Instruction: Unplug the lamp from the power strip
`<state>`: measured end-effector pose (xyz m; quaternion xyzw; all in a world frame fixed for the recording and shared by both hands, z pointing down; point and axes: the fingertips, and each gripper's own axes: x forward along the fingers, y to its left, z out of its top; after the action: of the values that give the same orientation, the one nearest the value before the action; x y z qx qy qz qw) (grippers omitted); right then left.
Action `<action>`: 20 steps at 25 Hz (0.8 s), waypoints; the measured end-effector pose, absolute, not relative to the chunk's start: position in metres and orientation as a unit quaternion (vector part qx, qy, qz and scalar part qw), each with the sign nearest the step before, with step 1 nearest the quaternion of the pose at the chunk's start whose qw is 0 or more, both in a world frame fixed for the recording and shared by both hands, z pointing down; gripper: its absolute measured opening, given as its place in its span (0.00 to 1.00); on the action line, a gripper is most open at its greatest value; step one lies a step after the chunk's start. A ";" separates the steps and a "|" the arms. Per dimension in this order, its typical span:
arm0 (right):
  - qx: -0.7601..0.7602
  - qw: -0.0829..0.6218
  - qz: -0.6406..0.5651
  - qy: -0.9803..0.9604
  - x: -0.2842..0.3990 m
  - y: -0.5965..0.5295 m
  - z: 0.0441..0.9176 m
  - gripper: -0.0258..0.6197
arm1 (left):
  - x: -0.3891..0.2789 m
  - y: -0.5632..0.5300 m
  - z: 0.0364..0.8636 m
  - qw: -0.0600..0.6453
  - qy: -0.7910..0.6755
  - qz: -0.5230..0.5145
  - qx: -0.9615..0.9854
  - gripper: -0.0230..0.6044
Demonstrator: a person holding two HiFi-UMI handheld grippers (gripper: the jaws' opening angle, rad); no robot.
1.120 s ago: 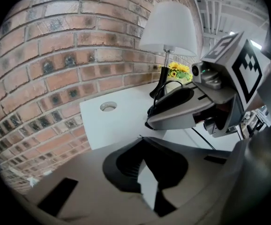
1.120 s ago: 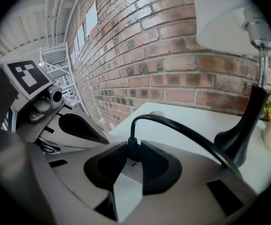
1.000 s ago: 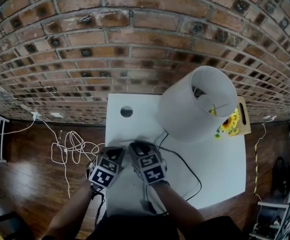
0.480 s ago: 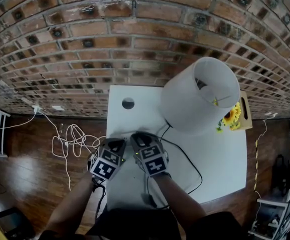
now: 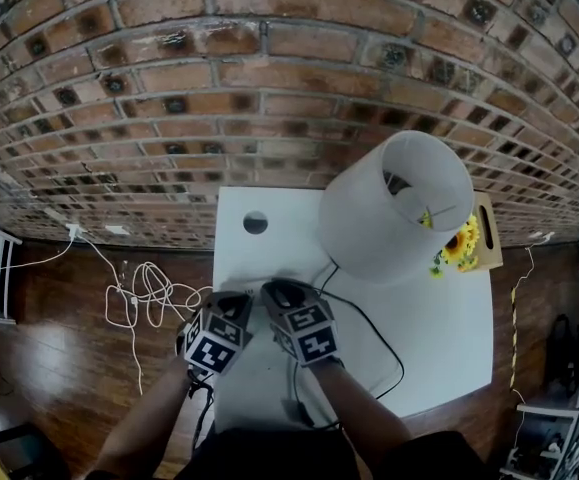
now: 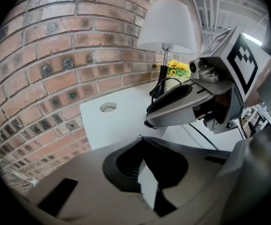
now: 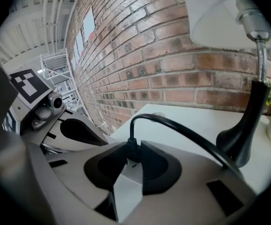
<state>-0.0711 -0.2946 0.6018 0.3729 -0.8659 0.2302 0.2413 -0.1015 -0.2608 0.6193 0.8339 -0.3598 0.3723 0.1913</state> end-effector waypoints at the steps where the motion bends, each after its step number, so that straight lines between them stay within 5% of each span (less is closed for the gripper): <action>1: 0.374 0.215 0.231 -0.872 -0.072 -0.297 0.592 0.17 | -0.101 -0.261 0.619 0.188 -0.359 0.374 0.834 0.08; 4: 0.367 0.149 0.224 -0.891 -0.091 -0.316 0.545 0.18 | -0.103 -0.263 0.619 0.185 -0.360 0.375 0.834 0.08; 8: 0.322 0.204 0.174 -0.908 -0.123 -0.319 0.537 0.18 | -0.102 -0.259 0.620 0.193 -0.362 0.375 0.831 0.08; 20: 0.330 0.211 0.162 -0.906 -0.113 -0.298 0.536 0.18 | -0.103 -0.261 0.620 0.182 -0.366 0.373 0.833 0.08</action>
<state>-0.1131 -0.2978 0.5360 0.3303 -0.9056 0.1621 0.2108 -0.1026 -0.2610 0.6203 0.8330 -0.3658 0.3730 0.1822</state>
